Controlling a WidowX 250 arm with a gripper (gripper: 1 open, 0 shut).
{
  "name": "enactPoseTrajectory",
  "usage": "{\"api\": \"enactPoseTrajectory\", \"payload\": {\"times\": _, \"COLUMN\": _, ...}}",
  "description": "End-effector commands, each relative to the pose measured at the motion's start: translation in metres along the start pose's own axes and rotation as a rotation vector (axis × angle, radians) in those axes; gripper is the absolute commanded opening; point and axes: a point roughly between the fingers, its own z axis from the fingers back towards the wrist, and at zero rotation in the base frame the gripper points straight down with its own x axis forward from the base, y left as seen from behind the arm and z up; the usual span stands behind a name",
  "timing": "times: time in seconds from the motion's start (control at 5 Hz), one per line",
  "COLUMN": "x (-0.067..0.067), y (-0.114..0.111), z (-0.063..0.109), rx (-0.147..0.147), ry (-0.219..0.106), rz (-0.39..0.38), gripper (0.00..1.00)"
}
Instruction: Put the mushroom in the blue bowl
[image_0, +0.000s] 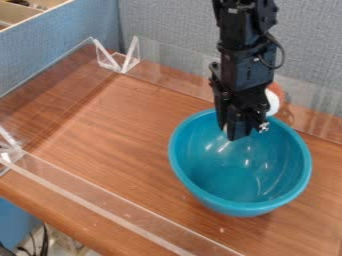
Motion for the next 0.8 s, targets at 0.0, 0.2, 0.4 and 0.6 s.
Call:
{"api": "enactPoseTrajectory", "payload": {"times": 0.0, "x": 0.004, "y": 0.002, "z": 0.014, "rx": 0.022, "ry": -0.039, "rz": -0.002, "gripper": 1.0}}
{"api": "enactPoseTrajectory", "payload": {"times": 0.2, "x": 0.003, "y": 0.005, "z": 0.014, "rx": 0.021, "ry": -0.033, "rz": 0.008, "gripper": 1.0}}
{"api": "enactPoseTrajectory", "payload": {"times": 0.4, "x": 0.002, "y": 0.005, "z": 0.011, "rx": 0.018, "ry": -0.024, "rz": 0.017, "gripper": 1.0}}
{"api": "enactPoseTrajectory", "payload": {"times": 0.6, "x": 0.001, "y": 0.001, "z": 0.004, "rx": 0.012, "ry": -0.013, "rz": 0.016, "gripper": 1.0}}
